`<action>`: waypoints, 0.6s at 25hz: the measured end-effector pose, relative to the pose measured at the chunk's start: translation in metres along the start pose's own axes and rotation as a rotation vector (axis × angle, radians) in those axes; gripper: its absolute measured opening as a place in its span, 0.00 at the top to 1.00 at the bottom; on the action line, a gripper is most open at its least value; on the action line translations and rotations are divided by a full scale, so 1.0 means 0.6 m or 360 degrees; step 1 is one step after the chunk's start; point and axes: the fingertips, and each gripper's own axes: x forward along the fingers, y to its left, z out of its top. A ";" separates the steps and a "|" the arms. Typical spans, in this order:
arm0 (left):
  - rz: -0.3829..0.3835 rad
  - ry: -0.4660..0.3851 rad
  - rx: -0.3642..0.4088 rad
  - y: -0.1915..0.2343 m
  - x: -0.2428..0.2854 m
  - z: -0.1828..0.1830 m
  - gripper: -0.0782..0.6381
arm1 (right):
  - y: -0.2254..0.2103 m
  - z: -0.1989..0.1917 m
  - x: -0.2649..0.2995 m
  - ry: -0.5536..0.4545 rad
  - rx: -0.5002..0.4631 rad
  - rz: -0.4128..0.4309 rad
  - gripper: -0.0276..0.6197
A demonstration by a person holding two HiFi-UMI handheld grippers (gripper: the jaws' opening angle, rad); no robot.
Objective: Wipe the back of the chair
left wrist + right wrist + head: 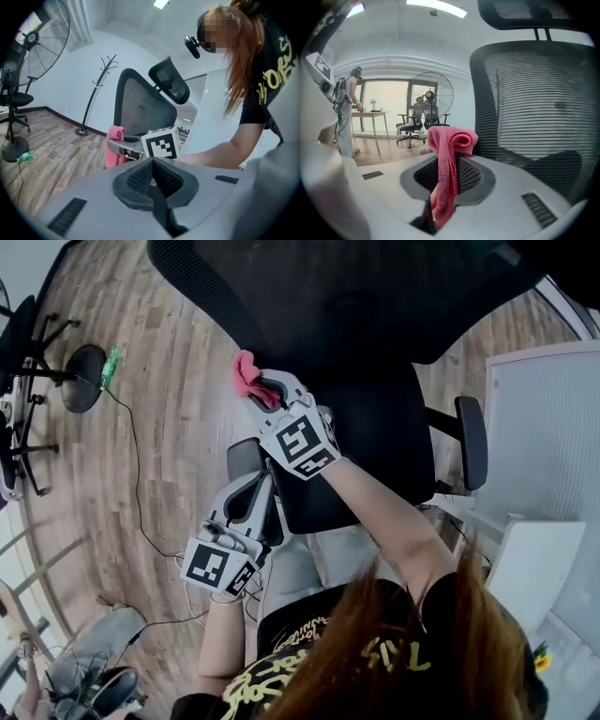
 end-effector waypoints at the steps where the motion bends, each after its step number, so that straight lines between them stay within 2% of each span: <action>1: 0.0004 -0.0003 -0.0002 -0.002 -0.001 0.001 0.90 | 0.010 0.005 -0.001 -0.0003 -0.0020 0.0036 0.84; 5: 0.0016 -0.0025 0.0008 -0.009 -0.003 0.005 0.90 | 0.009 0.041 -0.027 -0.0134 -0.0003 0.0064 0.84; 8: 0.0008 -0.0029 0.0022 -0.012 0.004 0.006 0.90 | -0.039 0.051 -0.055 -0.0187 0.0022 -0.0024 0.84; 15: -0.0053 0.0009 0.0060 -0.045 0.034 0.008 0.90 | -0.175 0.046 -0.128 -0.0198 0.0042 -0.0269 0.84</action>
